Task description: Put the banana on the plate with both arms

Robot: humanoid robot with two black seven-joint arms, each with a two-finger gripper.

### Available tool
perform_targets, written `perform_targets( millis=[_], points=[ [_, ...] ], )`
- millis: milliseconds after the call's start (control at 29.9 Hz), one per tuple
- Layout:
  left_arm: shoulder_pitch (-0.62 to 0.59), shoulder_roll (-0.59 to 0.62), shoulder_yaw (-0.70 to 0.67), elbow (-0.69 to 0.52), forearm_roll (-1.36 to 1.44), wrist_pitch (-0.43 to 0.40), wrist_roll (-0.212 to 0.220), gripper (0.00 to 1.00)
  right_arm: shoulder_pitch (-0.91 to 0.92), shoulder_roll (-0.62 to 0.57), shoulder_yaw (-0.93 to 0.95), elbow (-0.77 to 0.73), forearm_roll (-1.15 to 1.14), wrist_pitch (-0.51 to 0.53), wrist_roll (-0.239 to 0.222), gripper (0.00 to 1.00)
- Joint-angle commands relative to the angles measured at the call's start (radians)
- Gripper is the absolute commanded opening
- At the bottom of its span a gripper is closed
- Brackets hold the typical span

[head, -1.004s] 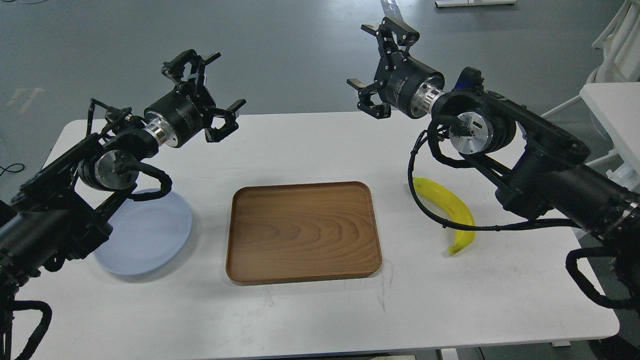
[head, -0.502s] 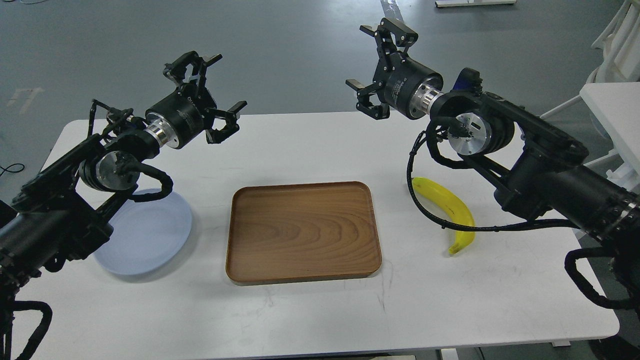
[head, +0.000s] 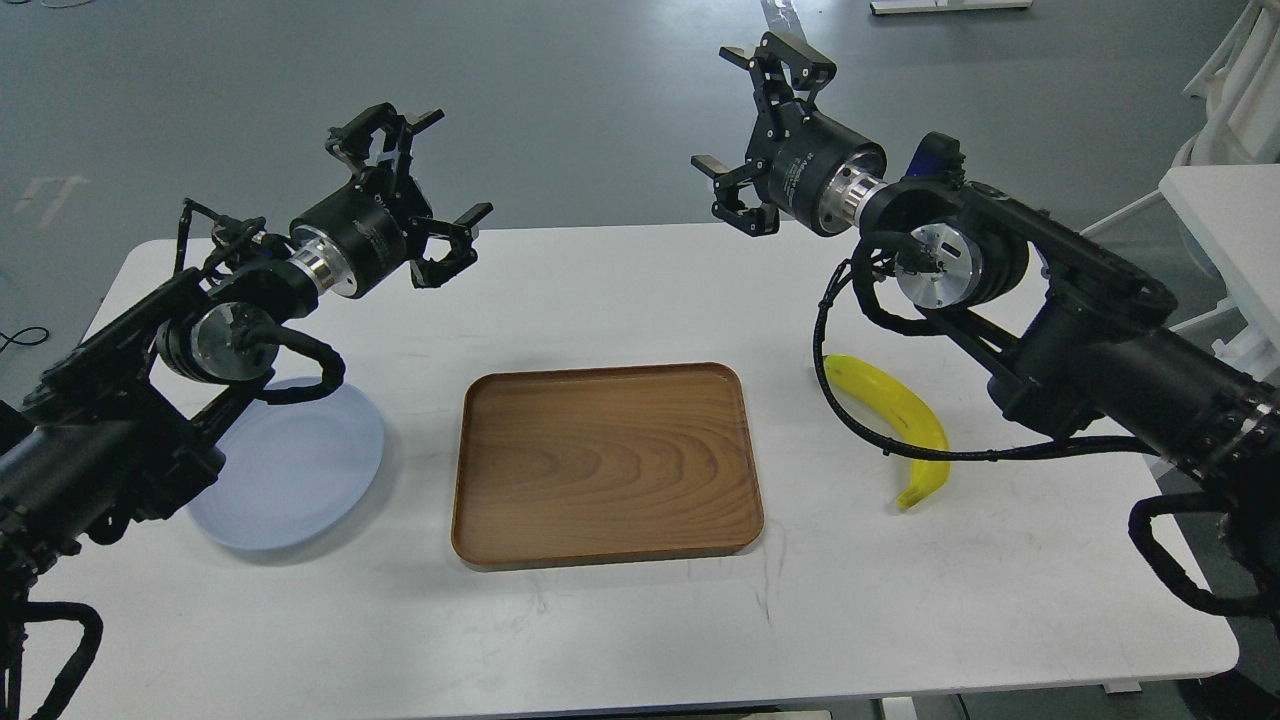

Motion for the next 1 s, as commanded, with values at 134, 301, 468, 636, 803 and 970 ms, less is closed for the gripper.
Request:
perform_targets(
  millis=[134,301,468,636,803,970],
  points=[
    [0.0,-0.003,0.001,0.001,0.0,0.001,-0.002,0.98,0.0,0.0,-0.002,0.0,0.0,-0.001,0.001,1.0],
    [0.0,0.0,0.005,-0.001,0.015,-0.011,-0.003,0.98,0.0,0.0,-0.002,0.0,0.0,-0.001,0.001,1.0],
    [-0.006,0.0,0.005,-0.005,0.213,0.001,-0.099,0.98,0.016,0.0,-0.002,-0.003,0.0,-0.001,0.002,1.0],
    [0.005,0.034,0.011,-0.074,0.694,0.138,-0.271,0.98,0.04,-0.006,0.001,-0.003,0.0,-0.001,0.001,1.0],
    [0.006,0.147,0.191,-0.148,1.066,0.361,-0.273,0.98,0.046,-0.009,0.004,-0.003,0.0,-0.001,0.002,1.0],
    [-0.004,0.273,0.381,-0.159,1.213,0.502,-0.276,0.98,0.049,-0.009,0.006,-0.003,0.0,-0.001,0.002,1.0]
  ],
)
